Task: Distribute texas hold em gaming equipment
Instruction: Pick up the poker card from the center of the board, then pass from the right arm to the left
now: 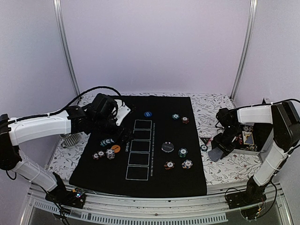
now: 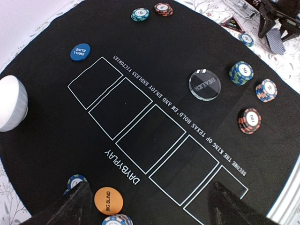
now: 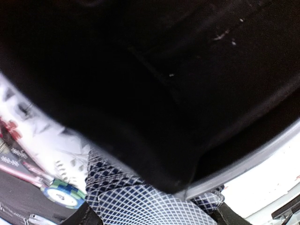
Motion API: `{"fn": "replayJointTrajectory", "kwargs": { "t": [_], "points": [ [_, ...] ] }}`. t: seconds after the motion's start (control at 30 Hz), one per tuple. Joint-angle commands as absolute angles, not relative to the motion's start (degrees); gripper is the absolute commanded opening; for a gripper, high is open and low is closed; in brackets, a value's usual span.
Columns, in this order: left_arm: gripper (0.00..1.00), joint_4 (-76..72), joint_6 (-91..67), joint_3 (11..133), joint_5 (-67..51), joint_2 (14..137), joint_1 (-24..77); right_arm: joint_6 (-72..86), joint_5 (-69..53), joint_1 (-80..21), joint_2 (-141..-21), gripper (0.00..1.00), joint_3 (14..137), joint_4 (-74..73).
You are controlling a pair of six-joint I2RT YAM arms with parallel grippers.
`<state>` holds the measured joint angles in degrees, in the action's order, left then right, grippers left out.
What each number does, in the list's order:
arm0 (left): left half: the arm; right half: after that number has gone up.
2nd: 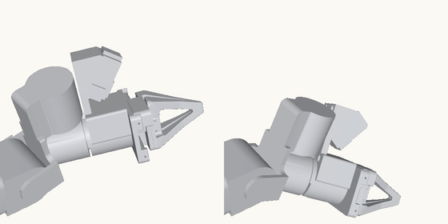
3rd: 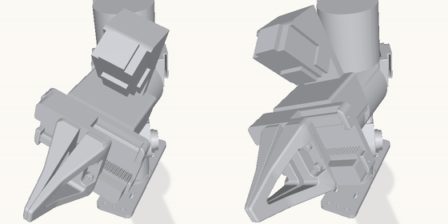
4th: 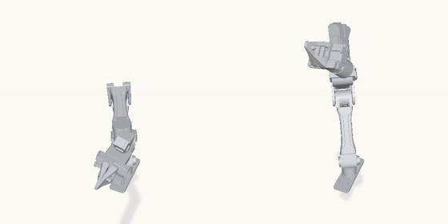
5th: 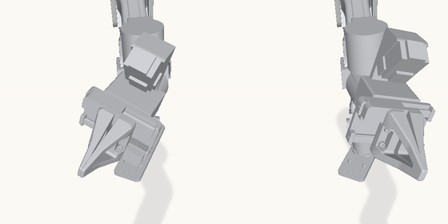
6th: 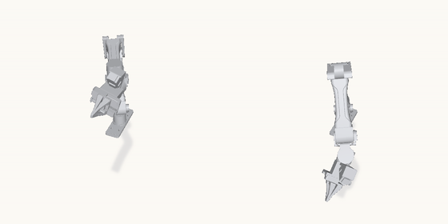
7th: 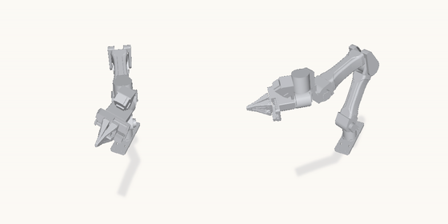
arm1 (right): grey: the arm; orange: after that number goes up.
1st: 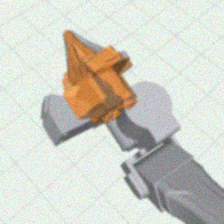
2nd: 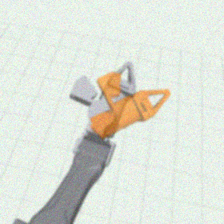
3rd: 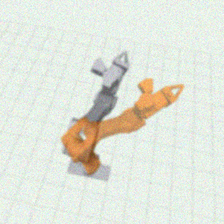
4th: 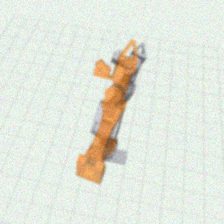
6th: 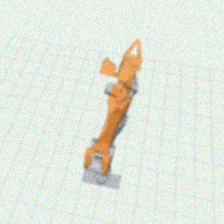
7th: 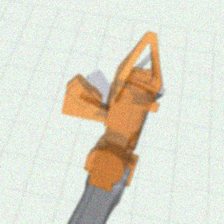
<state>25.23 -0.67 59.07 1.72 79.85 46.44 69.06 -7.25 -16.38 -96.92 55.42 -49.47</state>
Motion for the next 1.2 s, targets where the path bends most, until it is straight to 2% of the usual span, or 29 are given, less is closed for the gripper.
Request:
{"fn": "replayJointTrajectory", "kwargs": {
  "t": [0.0, 0.1, 0.37, 0.47, 0.6, 0.7, 0.9, 1.03, 1.17],
  "points": [
    [0.88, 25.83, -0.2, 58.44, 1.24, 80.43, 46.18, 67.82, -6.74, -16.73, -96.4, 0.57, 53.35, -46.49],
    [0.88, 25.84, -0.16, 58.36, 1.35, 80.58, 46.2, 67.03, -7.53, -16.76, -94.83, 0.52, 52.77, -45.76],
    [0.85, 22.22, -0.8, 57.83, -0.87, 77.94, 46.25, 66.01, -8.26, -18.64, -90.86, 0.49, 53.79, -46.55],
    [0.8, 13.55, -6.28, 55.01, -7.5, 75.05, 46.35, 65.79, -9.13, -19.77, -90.04, 0.49, 55.44, -47.38],
    [0.73, -7.65, -18.63, 47.82, -16.42, 74.82, 50.08, 64.92, -8.25, -21.73, -88.88, 0.49, 58.06, -49.91],
    [0.72, -17.8, -22.46, 47.63, -16.23, 79.22, 55.45, 64.45, -7.52, -23.33, -87.67, 0.49, 60.07, -51.58],
    [0.71, -29.36, -26.47, 55.63, -11.27, 93.64, 62.08, 64.92, -8.98, -26.18, -85.03, 0.48, 63.09, -53.02],
    [0.77, -32.72, -29.18, 61.87, -11.55, 102.45, 64.62, 64.95, -8.01, -28.53, -83.01, 0.48, 66.58, -55.95],
    [0.8, -42.16, -35.02, 64.45, -13.31, 109.7, 65.85, 67.13, -7.49, -31.99, -79.06, 0.48, 67.15, -56.29]
  ]
}}
